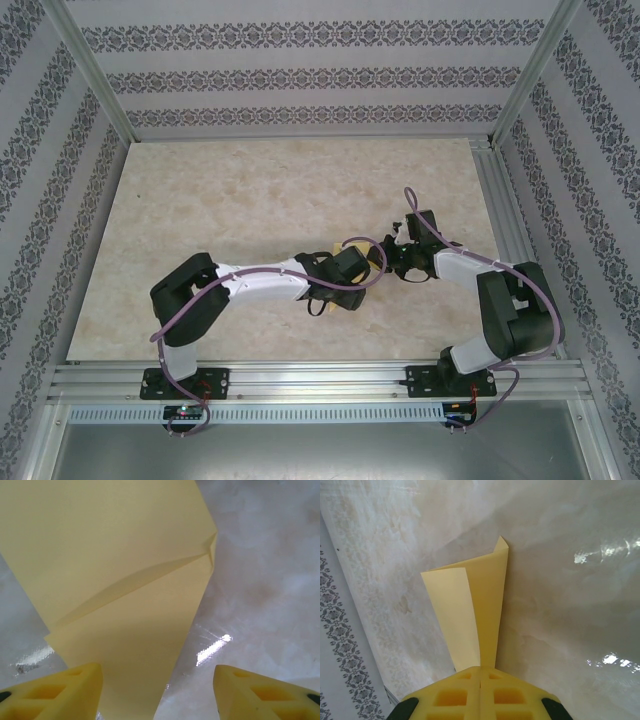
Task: Fold a paper plane with a square sheet of paper (fold left side to right side)
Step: Fold the wing for the fifth time at the center of the table.
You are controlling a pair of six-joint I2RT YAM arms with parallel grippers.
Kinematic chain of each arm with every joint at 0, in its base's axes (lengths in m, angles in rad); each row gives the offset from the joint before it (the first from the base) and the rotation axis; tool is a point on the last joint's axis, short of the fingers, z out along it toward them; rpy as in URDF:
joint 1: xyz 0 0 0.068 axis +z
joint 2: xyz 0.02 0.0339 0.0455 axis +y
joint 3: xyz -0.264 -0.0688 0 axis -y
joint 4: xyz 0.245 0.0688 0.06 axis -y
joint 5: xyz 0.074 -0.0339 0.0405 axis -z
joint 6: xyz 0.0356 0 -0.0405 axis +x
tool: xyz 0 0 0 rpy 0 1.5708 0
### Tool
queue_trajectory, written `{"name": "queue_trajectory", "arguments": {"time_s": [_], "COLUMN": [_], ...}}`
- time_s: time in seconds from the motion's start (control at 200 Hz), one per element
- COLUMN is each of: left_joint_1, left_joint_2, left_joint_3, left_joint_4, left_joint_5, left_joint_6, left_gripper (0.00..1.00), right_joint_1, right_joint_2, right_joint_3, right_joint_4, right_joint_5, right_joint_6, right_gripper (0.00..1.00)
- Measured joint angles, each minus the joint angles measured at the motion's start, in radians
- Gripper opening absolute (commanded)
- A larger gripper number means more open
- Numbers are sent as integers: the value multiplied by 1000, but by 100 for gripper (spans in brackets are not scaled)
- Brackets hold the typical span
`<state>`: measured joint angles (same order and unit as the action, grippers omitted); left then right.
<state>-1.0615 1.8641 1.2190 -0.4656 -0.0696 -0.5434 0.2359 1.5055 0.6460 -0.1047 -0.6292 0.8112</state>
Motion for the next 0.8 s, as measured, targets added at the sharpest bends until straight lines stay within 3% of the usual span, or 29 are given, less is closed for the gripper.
{"name": "queue_trajectory", "arguments": {"time_s": [0.799], "left_joint_1": [0], "left_joint_2": [60], "left_joint_3": [15], "left_joint_4": [-23], "left_joint_5": [-15], "left_joint_6": [-4], "left_gripper": [43], "right_joint_1": [6], "right_joint_2": [27], "right_joint_3": [0], "right_joint_4": [-10], "right_joint_5": [0], "right_joint_6": [-21], "right_gripper": [0]}}
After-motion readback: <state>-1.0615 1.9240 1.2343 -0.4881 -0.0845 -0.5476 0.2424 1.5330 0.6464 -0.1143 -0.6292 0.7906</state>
